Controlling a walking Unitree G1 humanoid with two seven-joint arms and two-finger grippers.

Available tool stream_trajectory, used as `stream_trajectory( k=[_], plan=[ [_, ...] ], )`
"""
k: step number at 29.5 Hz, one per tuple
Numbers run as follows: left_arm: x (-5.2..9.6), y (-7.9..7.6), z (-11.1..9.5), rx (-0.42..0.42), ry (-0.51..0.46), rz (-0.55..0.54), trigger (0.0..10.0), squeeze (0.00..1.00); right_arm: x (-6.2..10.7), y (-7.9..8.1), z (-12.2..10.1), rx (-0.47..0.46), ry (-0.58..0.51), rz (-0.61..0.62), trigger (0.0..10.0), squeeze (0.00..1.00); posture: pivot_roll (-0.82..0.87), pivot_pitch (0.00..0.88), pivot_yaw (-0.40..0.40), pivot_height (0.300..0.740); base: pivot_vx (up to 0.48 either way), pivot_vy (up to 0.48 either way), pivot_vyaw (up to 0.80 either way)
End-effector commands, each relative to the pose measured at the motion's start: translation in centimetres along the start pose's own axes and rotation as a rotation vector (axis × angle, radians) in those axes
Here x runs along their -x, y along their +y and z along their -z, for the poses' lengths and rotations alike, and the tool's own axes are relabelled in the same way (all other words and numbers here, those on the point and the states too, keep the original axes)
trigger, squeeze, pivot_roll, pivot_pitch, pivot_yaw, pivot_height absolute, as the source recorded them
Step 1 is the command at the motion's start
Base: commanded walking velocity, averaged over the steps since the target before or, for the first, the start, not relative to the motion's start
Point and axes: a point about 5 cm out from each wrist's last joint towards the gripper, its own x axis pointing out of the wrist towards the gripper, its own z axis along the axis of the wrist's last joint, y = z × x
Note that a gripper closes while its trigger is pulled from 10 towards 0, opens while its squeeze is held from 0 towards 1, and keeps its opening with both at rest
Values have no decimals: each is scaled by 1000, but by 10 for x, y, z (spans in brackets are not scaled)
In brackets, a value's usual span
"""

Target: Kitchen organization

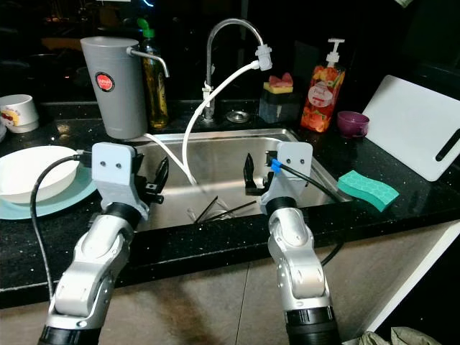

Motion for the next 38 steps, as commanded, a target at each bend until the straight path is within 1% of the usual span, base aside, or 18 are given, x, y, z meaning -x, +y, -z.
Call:
stream_trajectory(
  k=[1,38],
  plan=[
    [-1,-1,1,-4,6,5,10000,0,0,-1,-1,-4,-5,8,10000,0,150,70,-71,740,0,0,0],
    [-1,-3,2,-6,9,9,10000,0,-1,-1,-2,-4,-11,0,10000,0,150,68,-73,740,0,0,0]
  ],
)
